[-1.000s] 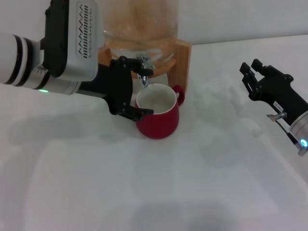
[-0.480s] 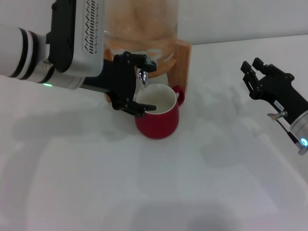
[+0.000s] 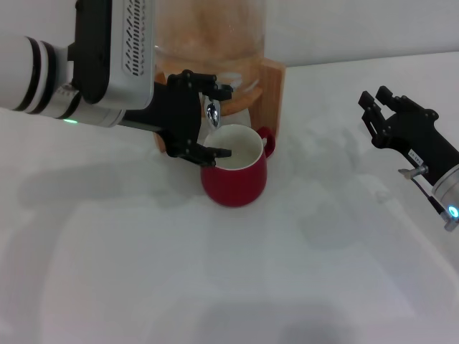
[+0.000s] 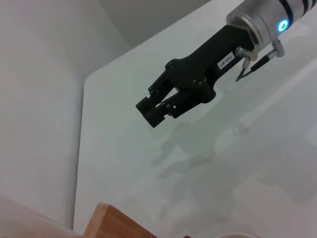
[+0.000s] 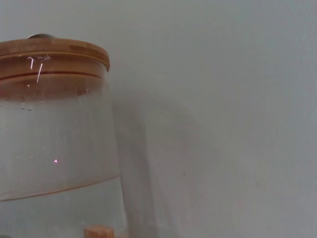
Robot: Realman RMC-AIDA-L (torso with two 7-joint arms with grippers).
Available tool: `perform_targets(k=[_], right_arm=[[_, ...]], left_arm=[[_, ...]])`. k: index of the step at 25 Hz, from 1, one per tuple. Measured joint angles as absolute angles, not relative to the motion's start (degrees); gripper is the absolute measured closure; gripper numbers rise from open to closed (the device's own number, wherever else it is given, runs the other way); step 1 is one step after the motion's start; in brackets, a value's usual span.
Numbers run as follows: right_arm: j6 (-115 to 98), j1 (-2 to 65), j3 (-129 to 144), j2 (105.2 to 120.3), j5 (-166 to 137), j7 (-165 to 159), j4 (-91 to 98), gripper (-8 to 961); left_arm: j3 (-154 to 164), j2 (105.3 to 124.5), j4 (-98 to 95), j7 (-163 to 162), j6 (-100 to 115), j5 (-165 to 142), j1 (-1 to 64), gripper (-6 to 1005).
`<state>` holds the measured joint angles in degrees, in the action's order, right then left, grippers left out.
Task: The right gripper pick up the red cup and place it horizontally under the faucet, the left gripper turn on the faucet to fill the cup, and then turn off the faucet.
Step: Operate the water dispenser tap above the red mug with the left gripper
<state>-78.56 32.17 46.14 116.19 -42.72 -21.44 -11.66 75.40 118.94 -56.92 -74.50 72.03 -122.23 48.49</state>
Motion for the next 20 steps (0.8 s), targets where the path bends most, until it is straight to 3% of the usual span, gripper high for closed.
perform_targets(k=[20], right_arm=[[-78.64, 32.09, 46.14, 116.19, -42.71, -21.44, -11.68, 658]], left_arm=[[75.43, 118.99, -56.95, -73.83, 71.25, -122.30, 49.30, 124]])
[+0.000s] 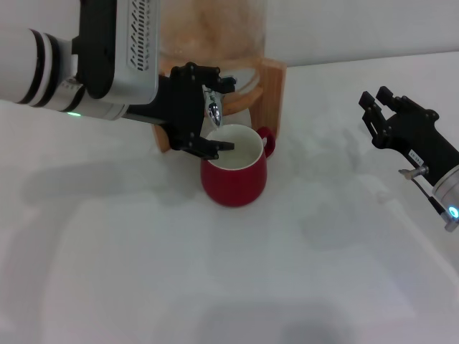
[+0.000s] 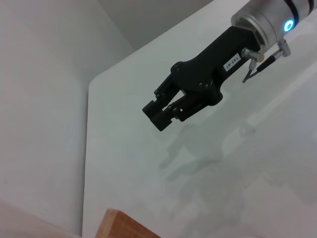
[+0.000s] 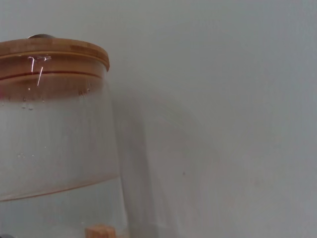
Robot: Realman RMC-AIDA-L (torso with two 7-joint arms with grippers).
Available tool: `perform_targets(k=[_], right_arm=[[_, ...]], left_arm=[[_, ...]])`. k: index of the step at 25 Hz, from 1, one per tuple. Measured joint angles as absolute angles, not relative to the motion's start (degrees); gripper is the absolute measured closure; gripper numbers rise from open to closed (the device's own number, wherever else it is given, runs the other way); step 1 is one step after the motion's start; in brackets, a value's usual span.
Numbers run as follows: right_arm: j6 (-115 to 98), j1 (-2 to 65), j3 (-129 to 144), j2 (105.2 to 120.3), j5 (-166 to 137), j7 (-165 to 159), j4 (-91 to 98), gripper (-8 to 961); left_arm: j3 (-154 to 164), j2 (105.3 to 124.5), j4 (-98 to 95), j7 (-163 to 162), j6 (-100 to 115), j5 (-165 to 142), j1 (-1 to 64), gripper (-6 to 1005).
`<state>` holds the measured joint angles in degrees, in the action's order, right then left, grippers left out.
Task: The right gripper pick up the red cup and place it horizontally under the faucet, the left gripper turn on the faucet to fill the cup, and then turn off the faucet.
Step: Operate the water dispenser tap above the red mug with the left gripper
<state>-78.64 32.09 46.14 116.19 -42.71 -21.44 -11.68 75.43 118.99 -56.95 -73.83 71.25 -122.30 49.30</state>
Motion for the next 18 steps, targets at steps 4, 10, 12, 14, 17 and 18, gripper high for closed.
perform_targets(k=[4, 10, 12, 14, 17, 18], right_arm=[[-78.67, 32.08, 46.14, 116.19, -42.71, -21.44, -11.69, 658], [-78.67, 31.97, 46.14, 116.19, -42.71, -21.44, -11.70, 658], [-78.67, 31.97, 46.14, 116.19, -42.73, -21.44, -11.70, 658], [-78.67, 31.98, 46.14, 116.19, -42.75, -21.44, -11.69, 658], [-78.67, 31.94, 46.14, 116.19, -42.77, -21.44, -11.69, 658], [-78.67, 31.93, 46.14, 116.19, -42.77, -21.44, -11.69, 658]], left_arm=[[75.46, 119.00, -56.93, -73.81, 71.11, -122.30, 49.47, 124], [75.49, 119.01, -55.69, -73.37, 70.52, -122.23, 49.78, 124], [75.48, 119.08, -54.66, -72.99, 70.07, -122.23, 50.05, 124], [75.49, 119.13, -53.81, -72.62, 69.70, -122.23, 50.24, 124], [75.50, 119.20, -53.34, -72.11, 69.41, -122.22, 50.29, 124], [75.50, 119.21, -53.34, -72.04, 69.41, -122.20, 50.31, 124]])
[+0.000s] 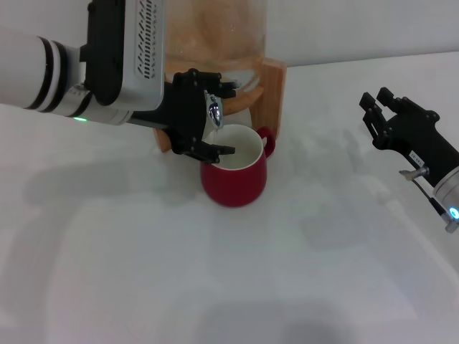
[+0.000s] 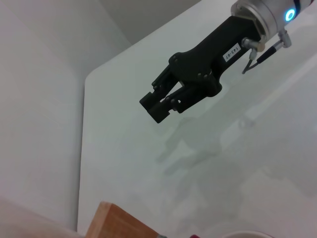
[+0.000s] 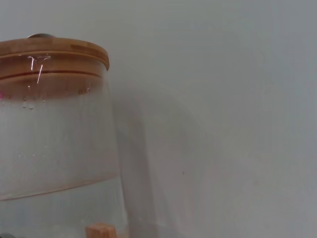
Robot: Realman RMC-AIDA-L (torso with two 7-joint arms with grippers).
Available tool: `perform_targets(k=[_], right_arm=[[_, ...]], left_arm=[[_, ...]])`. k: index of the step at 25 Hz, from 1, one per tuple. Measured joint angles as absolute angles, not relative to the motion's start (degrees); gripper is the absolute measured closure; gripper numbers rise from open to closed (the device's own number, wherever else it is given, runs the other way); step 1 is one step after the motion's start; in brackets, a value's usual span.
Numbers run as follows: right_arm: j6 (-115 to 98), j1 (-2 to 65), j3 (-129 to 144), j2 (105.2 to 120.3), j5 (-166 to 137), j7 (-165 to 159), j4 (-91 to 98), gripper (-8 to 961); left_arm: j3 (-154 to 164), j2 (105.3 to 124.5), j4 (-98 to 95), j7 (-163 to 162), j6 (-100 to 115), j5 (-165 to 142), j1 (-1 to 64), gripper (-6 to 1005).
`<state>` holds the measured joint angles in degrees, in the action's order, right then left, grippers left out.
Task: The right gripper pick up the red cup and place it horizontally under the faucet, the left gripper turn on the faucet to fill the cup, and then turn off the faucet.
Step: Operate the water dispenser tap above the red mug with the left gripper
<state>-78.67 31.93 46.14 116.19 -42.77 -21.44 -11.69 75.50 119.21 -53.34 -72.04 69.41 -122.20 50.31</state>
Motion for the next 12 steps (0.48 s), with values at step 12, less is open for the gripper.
perform_targets(k=[12], right_arm=[[-78.66, 31.90, 46.14, 116.19, -42.81, -21.44, -11.69, 658]], left_arm=[[75.46, 119.27, -53.56, -71.82, 69.38, -121.98, 50.45, 123]])
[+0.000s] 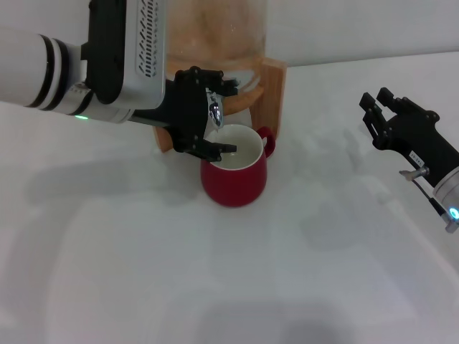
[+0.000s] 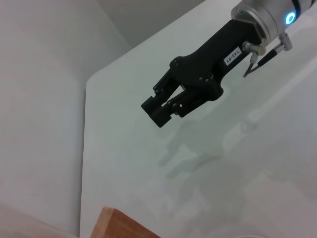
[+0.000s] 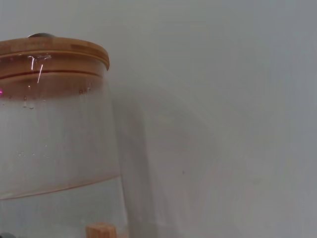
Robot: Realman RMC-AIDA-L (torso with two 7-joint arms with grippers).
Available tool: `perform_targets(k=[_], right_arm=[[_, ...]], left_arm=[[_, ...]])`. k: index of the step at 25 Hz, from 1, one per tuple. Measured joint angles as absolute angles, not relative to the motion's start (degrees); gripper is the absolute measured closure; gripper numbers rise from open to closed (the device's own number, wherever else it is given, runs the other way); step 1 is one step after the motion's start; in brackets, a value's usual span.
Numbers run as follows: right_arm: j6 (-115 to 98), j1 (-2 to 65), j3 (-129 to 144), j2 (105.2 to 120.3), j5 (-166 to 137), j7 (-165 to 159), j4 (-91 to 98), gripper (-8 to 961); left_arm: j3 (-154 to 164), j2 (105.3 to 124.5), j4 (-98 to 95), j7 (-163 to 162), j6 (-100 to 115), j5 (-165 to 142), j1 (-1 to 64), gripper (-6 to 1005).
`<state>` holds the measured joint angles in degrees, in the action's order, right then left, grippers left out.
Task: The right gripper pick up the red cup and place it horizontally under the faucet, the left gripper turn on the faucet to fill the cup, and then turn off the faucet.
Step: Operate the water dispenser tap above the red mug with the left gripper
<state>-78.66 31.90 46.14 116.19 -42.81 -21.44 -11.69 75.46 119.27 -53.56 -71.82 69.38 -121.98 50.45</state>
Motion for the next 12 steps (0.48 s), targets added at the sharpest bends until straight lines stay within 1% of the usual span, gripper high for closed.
perform_targets(k=[12], right_arm=[[-78.67, 31.90, 46.14, 116.19, -42.80, -21.44, -11.50, 658]], left_arm=[[75.52, 119.29, -53.71, -71.68, 69.24, -121.76, 50.89, 123]])
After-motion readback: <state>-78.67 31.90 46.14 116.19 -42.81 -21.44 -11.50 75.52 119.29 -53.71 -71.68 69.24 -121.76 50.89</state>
